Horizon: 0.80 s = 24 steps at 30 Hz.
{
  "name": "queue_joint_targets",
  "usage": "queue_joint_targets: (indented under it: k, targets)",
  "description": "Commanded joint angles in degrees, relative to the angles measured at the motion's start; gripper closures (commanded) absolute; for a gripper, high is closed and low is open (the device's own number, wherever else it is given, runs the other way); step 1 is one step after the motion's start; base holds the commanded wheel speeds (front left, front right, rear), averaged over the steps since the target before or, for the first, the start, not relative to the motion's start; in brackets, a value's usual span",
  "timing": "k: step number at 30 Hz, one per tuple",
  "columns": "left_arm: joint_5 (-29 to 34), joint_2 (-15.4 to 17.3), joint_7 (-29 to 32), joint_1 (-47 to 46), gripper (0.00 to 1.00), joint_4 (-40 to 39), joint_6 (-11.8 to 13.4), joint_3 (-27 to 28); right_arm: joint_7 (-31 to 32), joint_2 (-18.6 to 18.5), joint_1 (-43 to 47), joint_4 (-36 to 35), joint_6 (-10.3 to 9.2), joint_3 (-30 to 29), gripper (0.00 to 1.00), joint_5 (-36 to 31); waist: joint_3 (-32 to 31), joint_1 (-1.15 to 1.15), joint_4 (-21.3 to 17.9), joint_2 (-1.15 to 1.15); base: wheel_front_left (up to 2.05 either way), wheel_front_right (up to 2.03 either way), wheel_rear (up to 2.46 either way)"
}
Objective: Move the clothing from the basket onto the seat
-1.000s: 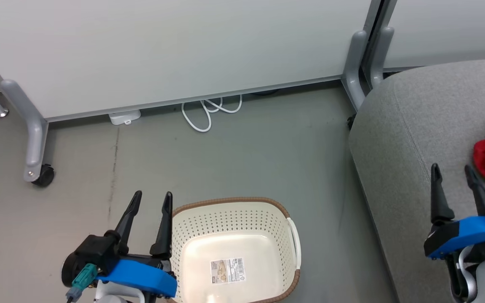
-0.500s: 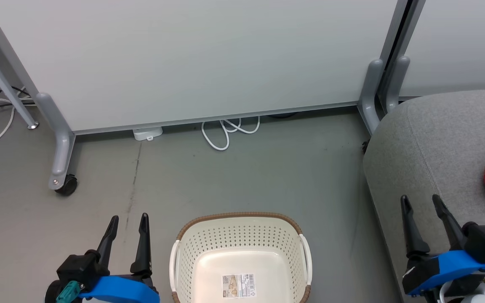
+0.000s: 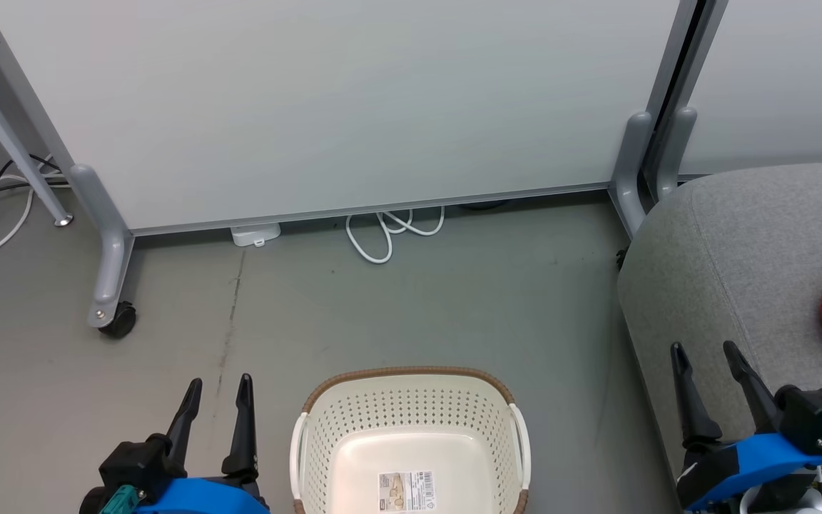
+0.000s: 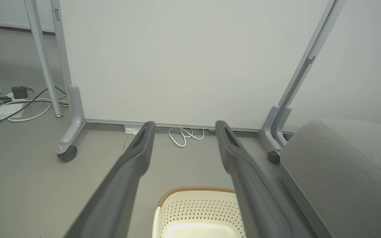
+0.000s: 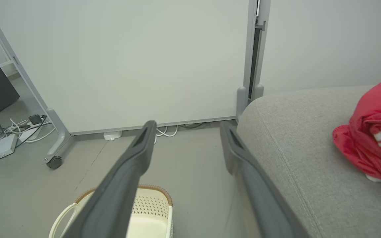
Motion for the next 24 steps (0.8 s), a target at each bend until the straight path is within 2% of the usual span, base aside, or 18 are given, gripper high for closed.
queue_joint_targets:
  k: [1,15,16,24]
  targets:
    - [0.08,-0.03,-0.29,0.41,0.0,0.11,-0.44,0.09,0.12,0.1,0.94,0.08,0.01,-0.08,0.0,-0.12,-0.09,0.01,-0.08,0.0,0.0,0.0,0.0]
    - [-0.39,0.49,-0.29,0.09,0.0,0.8,-0.28,-0.66,0.12,0.09,1.16,-0.21,0.01,1.01,0.0,1.36,0.11,0.01,0.07,0.0,0.0,0.0,0.0]
    - [-0.24,0.16,0.01,0.09,1.0,0.71,-0.21,-0.6,0.31,0.01,0.66,-0.04,0.0,0.99,1.0,1.07,0.11,0.01,0.07,0.0,0.0,0.0,0.0]
    - [-0.96,-0.43,0.49,2.42,1.0,4.22,-0.21,-0.46,0.88,0.36,1.98,4.26,0.0,0.94,1.0,1.8,0.1,0.01,0.05,0.0,0.0,0.0,0.0]
